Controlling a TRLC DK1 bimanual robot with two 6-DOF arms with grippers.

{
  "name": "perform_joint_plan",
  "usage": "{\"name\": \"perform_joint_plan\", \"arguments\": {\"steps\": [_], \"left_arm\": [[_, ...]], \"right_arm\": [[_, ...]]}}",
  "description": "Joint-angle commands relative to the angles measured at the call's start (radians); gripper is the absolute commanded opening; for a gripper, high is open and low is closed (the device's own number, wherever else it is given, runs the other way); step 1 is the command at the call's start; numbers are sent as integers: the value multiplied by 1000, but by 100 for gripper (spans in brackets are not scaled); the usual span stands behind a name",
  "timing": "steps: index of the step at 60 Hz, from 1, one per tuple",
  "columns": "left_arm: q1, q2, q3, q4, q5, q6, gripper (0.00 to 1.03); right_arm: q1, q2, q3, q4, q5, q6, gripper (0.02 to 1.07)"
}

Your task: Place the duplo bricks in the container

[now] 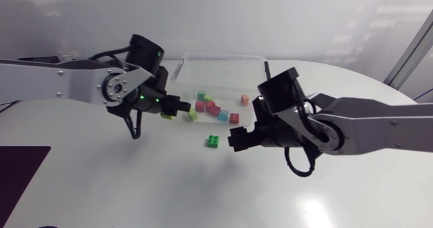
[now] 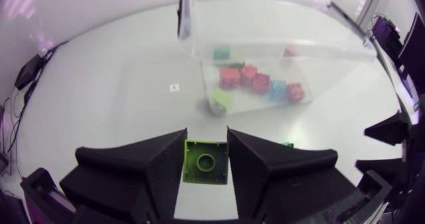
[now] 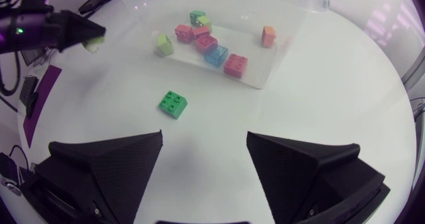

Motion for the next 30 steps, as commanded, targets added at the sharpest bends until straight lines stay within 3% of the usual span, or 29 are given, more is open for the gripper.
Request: {"name": "perform_joint_plan", "arguments": {"steps": [1,20,30], "left_arm": [[17,-107,-59,28,-4,35,21],[46,-278,-60,131,-11,99,21],[44,-264,5,157,-11,104,21]], "right_arm": [[11,81,64,8,-8,29,102],[100,293,310,-118,-4,164,102],[124,435,477,-276,10,255,102]]}}
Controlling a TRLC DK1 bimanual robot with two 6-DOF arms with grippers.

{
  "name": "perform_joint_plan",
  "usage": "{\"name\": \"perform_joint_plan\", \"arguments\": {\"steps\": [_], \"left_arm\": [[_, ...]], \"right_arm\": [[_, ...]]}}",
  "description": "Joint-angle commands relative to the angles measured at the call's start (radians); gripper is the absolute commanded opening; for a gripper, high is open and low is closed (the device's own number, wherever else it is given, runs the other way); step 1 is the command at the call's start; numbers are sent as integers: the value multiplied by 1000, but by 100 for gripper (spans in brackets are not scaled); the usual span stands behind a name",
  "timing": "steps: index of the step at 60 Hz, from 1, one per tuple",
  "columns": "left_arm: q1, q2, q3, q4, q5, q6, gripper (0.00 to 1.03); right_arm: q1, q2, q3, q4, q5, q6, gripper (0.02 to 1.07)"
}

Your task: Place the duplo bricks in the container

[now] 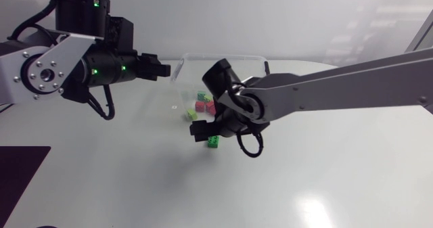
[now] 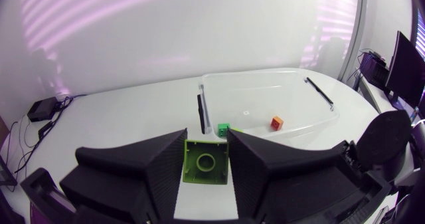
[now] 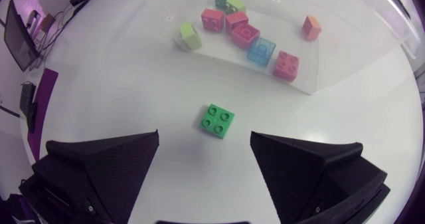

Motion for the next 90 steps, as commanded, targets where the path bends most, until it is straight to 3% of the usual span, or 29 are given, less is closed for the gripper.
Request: {"name": "perform_joint_plan", "arguments": {"steps": [1,18,32,40,49,53,66,90], "left_arm": [[3,8,53,12,-4,15,21],[0,34,90,29,-4,32,21],[1,28,88,58,-4,42,21],[3,23,87,81,-4,47,21],[3,23,83,101,-4,47,21],[1,23,80,109,-4,47,21],[3,23,79,120,-3,50,21],[-73,236,277,126,7,41,21]], "right_arm": [[12,90,84,-73,15,82,102],[7,248,254,-257,56,167,102],[3,334,346,-318,75,207,86],[-16,371,381,-330,81,221,58],[-22,402,414,-338,90,227,43],[-20,413,421,-340,90,221,25],[-22,382,387,-324,85,214,22],[-16,-153,87,-257,119,129,22]]}}
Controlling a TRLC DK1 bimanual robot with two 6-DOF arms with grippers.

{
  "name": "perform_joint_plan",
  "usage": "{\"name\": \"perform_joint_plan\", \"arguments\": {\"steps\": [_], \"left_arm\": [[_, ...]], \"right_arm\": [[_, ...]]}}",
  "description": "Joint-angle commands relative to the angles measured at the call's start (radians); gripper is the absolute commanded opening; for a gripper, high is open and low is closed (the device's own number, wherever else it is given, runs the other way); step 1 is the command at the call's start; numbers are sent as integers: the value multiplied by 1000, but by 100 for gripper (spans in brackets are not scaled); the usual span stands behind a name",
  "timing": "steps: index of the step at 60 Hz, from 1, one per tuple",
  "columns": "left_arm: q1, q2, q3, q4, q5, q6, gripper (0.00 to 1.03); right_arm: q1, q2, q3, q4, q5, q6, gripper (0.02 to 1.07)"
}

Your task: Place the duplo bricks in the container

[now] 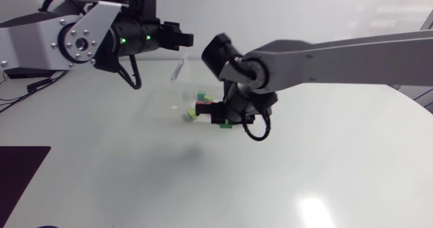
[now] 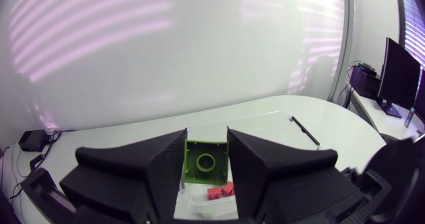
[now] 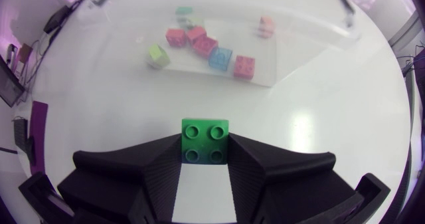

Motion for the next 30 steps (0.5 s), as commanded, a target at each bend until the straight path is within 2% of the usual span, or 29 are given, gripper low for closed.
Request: {"name": "perform_joint_plan", "arguments": {"steps": [1,14,18,20,22,25,26,30], "left_arm": [[-18,99,85,11,15,2,21],[-16,302,213,7,50,-34,23],[-15,359,245,7,50,-37,30],[-15,383,260,7,50,-37,36],[-13,405,277,2,49,-35,49],[-10,442,317,-39,46,-31,76],[-10,449,328,-53,44,-31,81],[-6,458,343,-81,43,-31,97]], "right_arm": [[1,-140,-64,6,25,-24,22],[-42,-284,-55,-8,57,-67,22],[-60,-287,-30,-5,59,-85,22],[-69,-287,-16,-5,59,-94,22],[-80,-286,0,-2,59,-102,22],[-97,-276,25,4,59,-116,22],[-101,-272,34,6,59,-120,22],[-128,-253,60,32,62,-143,22]]}}
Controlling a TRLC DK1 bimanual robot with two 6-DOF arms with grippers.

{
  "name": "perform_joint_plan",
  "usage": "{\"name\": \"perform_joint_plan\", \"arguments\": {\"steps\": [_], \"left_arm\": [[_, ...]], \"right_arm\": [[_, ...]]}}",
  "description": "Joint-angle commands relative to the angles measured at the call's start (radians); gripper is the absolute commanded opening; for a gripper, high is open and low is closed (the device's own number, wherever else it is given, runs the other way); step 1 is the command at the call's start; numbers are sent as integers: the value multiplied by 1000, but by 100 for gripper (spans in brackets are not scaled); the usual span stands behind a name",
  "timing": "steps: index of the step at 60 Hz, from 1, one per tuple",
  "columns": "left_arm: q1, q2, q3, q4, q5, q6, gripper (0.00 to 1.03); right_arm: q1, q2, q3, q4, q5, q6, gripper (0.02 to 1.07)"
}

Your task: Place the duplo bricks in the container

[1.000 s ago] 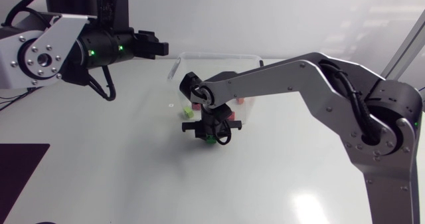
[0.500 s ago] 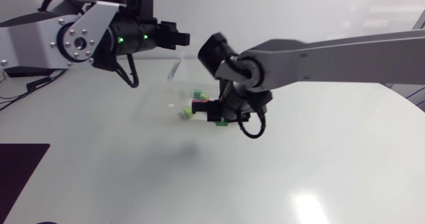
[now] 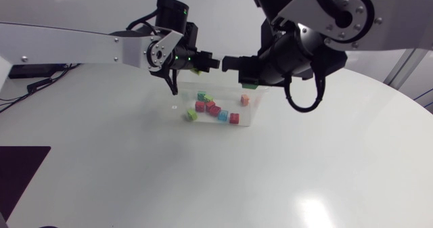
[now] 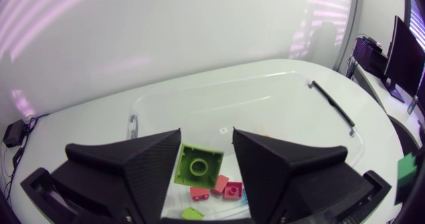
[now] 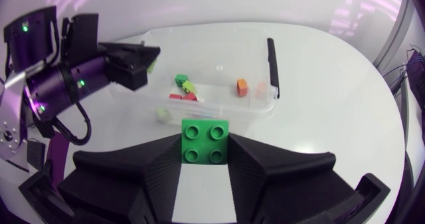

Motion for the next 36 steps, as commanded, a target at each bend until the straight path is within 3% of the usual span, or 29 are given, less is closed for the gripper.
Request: {"name": "perform_joint_plan", "arguments": {"steps": [1,29,32,36], "left_arm": [[12,26,56,-17,-2,-16,100],[104,-354,-186,-43,-2,23,100],[110,-413,-218,-51,-3,28,100],[121,-488,-264,-59,-2,30,100]], "right_arm": [[-30,34,59,40,16,-43,22],[-125,372,229,204,10,-142,26],[-130,398,243,212,10,-143,42],[-130,424,263,205,10,-143,88]]}}
